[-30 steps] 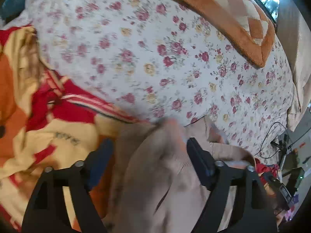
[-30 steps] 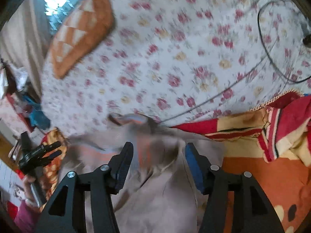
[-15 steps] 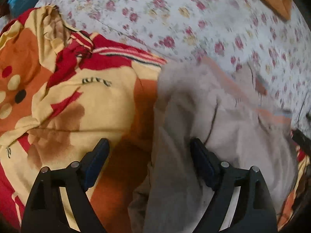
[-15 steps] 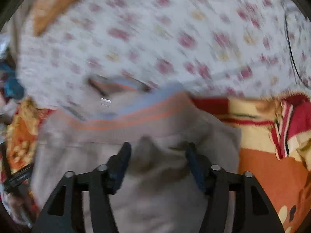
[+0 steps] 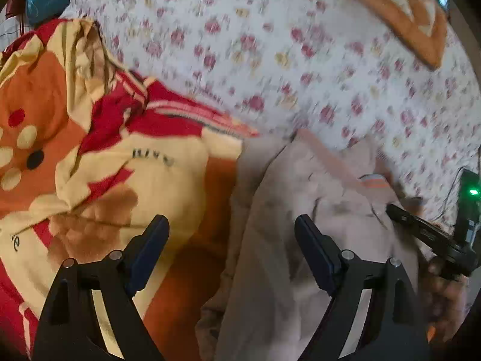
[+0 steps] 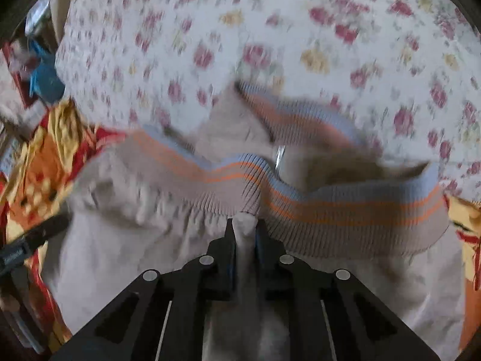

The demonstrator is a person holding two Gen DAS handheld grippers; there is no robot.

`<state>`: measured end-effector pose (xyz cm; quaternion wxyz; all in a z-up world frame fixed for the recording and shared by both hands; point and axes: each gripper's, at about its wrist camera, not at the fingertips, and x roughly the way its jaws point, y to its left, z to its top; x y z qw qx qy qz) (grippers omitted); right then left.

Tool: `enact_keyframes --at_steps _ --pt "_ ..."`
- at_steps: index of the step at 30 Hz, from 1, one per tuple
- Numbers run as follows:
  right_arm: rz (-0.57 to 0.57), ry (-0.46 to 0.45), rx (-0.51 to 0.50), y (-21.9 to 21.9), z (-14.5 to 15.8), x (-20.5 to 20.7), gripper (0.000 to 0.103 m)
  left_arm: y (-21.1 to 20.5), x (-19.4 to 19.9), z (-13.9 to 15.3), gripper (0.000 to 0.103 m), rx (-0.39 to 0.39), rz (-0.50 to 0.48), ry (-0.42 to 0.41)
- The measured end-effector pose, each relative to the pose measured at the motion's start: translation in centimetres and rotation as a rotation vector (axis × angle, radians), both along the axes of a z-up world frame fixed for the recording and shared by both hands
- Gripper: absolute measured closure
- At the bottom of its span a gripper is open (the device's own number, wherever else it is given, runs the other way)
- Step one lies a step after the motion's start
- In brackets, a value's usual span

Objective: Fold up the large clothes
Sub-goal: 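Lift the held hem and fold it over toward the collar with both grippers, then open both grippers to release the hem near the collar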

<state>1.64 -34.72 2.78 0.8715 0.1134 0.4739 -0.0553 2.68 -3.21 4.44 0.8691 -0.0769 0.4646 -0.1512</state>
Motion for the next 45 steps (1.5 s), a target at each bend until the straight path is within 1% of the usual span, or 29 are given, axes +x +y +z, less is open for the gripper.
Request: enact_keyframes --at_steps 3,5,7,8,10,13,15,16,17,18,19,21,22,23,24,25,28,30,32,33,34,35,36,37,39,42,43,44,45 --pt "-0.046 -0.01 -0.068 -0.2 -0.6 1.6 0.093 -0.6 0.1 -0.1 0.017 -0.007 -0.021 0.002" --pt "-0.057 0.016 -0.042 -0.2 -2.0 2.1 0.089 -1.0 0.1 -0.7 0.017 0.009 -0.037 0.028" --pt "-0.042 0.013 0.015 -0.2 -2.3 1.2 0.078 -1.3 0.2 -1.6 0.017 0.024 -0.049 0.07" --pt "-0.036 0.003 0.056 -0.6 -1.6 -0.1 0.068 -1.5 0.3 -2.1 0.017 0.039 -0.055 0.095" --pt "-0.044 -0.009 0.071 -1.6 -0.2 -2.1 0.054 -1.8 0.2 -2.6 0.017 0.064 -0.063 0.114" --pt "-0.17 -0.027 -0.05 -4.7 2.5 -5.8 0.032 -1.9 0.0 -2.9 0.017 0.069 -0.056 0.112" --pt "-0.244 -0.026 -0.146 -7.4 3.3 -7.3 0.026 -2.1 0.0 -3.0 0.017 0.073 -0.055 0.109" --pt "-0.264 0.013 -0.189 -8.2 3.0 -7.4 0.021 -2.2 -0.1 -3.0 0.017 0.076 -0.054 0.106" --pt "-0.27 0.092 -0.227 -9.0 2.1 -6.8 0.019 -2.2 -0.2 -3.0 0.017 0.077 -0.054 0.103" --pt "-0.262 0.163 -0.232 -9.8 0.7 -6.2 0.02 -2.4 -0.2 -3.0 0.017 0.079 -0.056 0.095" --pt "-0.256 0.169 -0.206 -10.2 -0.2 -5.9 0.022 -2.5 -0.2 -3.0 0.017 0.083 -0.059 0.087" --pt "-0.257 0.104 -0.069 -11.4 -1.1 -6.7 0.06 -2.7 -0.3 -2.8 0.017 0.084 -0.063 0.061" --pt "-0.27 0.072 -0.039 -11.7 -0.9 -7.2 0.096 -2.7 -0.3 -2.6 0.017 0.078 -0.064 0.047" --pt "-0.287 0.016 -0.034 -11.8 -0.2 -7.9 0.098 -2.7 -0.3 -2.5 0.017 0.071 -0.064 0.036" --pt "-0.305 -0.056 -0.062 -12.1 0.8 -8.8 0.098 -2.7 -0.3 -2.3 0.017 0.065 -0.063 0.024" --pt "-0.336 -0.088 -0.095 -12.7 1.3 -9.5 0.099 -2.9 -0.2 -2.2 0.017 0.066 -0.063 0.02" --pt "-0.389 -0.032 -0.067 -14.4 -0.3 -8.9 0.099 -3.5 0.3 -2.7 0.016 0.094 -0.078 0.03" --pt "-0.363 0.017 -0.078 -14.3 -1.7 -8.0 0.096 -3.8 0.4 -3.0 0.016 0.114 -0.088 0.033" --pt "-0.336 0.028 -0.093 -13.6 -1.2 -8.0 0.083 -3.5 0.5 -3.1 0.016 0.108 -0.091 0.044" --pt "-0.325 0.005 -0.066 -13.3 -0.1 -8.8 0.081 -3.3 0.5 -3.1 0.016 0.101 -0.091 0.051" --pt "-0.315 -0.019 -0.038 -12.9 0.7 -9.9 0.073 -3.1 0.5 -2.9 0.016 0.089 -0.091 0.061" --pt "-0.307 -0.042 -0.013 -12.7 1.8 -11.4 0.056 -2.9 0.5 -2.7 0.016 0.076 -0.093 0.068" --pt "-0.31 -0.055 -0.01 -12.4 2.8 -13.4 0.045 -2.6 0.4 -2.4 0.016 0.061 -0.099 0.07" --pt "-0.314 -0.056 -0.023 -12.0 3.4 -14.8 0.03 -2.5 0.2 -2.1 0.016 0.049 -0.105 0.068" --pt "-0.306 -0.038 -0.061 -11.3 3.8 -18.3 0.026 -2.2 -0.3 -1.4 0.016 0.022 -0.125 0.052" --pt "-0.295 -0.009 -0.027 -9.8 2.3 -20.9 0.026 -2.2 -0.8 -0.7 0.016 0.024 -0.138 0.025" --pt "-0.289 -0.016 -0.009 -9.5 1.6 -21.0 0.037 -2.2 -0.9 -0.7 0.016 0.024 -0.135 0.019" --pt "-0.273 -0.027 0.013 -9.3 1.0 -20.9 0.084 -2.1 -1.0 -0.7 0.016 0.023 -0.132 0.018" --pt "-0.258 -0.03 0.022 -8.9 0.6 -20.8 0.102 -1.9 -1.2 -0.7 0.016 0.024 -0.13 0.028"
